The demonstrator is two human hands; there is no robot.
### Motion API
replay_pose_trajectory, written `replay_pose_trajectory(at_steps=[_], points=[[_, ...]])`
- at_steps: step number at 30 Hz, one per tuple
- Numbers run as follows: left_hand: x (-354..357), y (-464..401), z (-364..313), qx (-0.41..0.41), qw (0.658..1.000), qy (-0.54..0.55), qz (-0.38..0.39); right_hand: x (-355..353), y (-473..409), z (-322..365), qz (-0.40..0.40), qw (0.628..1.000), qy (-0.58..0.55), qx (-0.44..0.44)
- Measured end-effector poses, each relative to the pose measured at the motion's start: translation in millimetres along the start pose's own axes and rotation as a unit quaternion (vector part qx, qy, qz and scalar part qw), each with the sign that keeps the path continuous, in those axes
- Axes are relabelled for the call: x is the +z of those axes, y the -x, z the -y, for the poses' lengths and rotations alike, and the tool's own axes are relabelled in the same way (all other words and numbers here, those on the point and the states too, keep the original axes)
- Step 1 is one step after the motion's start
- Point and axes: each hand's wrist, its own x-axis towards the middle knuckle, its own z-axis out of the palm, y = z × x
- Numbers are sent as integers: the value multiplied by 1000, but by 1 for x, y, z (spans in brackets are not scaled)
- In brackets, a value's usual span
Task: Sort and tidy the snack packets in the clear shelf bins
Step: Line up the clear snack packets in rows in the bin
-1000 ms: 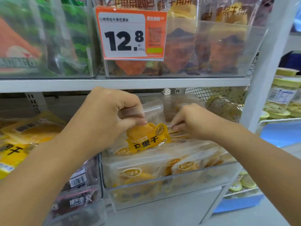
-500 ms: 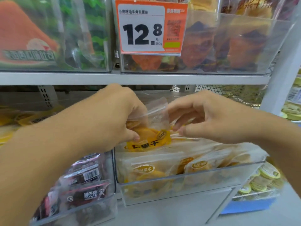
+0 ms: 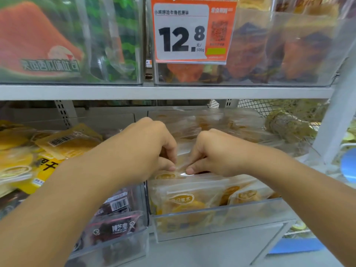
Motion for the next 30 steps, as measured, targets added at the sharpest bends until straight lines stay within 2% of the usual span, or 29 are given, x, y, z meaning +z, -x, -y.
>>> replay_pose_trajectory(at_steps=[4, 6, 10, 12, 14, 15, 19, 21, 24, 26, 30], points=[[16, -10, -10, -21, 995, -92, -13, -16, 10, -10, 7, 1000, -21, 8], [17, -15, -10, -29, 993, -118, 0, -36, 32, -25, -37, 997, -51, 35], [1, -12, -7, -24, 998, -17, 60, -45, 63, -51, -72, 991, 42, 103], [0, -14, -12, -15, 999, 18, 36, -36, 59, -55, -76, 990, 67, 99], [9, -19, -20, 17, 1000, 5, -3, -33, 51, -55, -68, 989, 93, 92], [15, -22, -25, 34, 999, -1, 1, -33, 47, -55, -59, 989, 106, 90], [29, -29, -29, 14, 995, 4, 101, -37, 37, -62, -17, 994, 76, 78], [32, -31, -23, 19, 991, 6, 134, -37, 38, -70, -22, 995, 56, 82], [36, -31, -19, 9, 982, -44, 185, -36, 40, -74, -14, 996, 41, 80], [38, -31, -19, 1, 979, -64, 195, -36, 38, -70, 3, 996, 50, 75], [38, -34, -11, -9, 982, -89, 164, -32, 29, -64, 10, 990, 113, 87]])
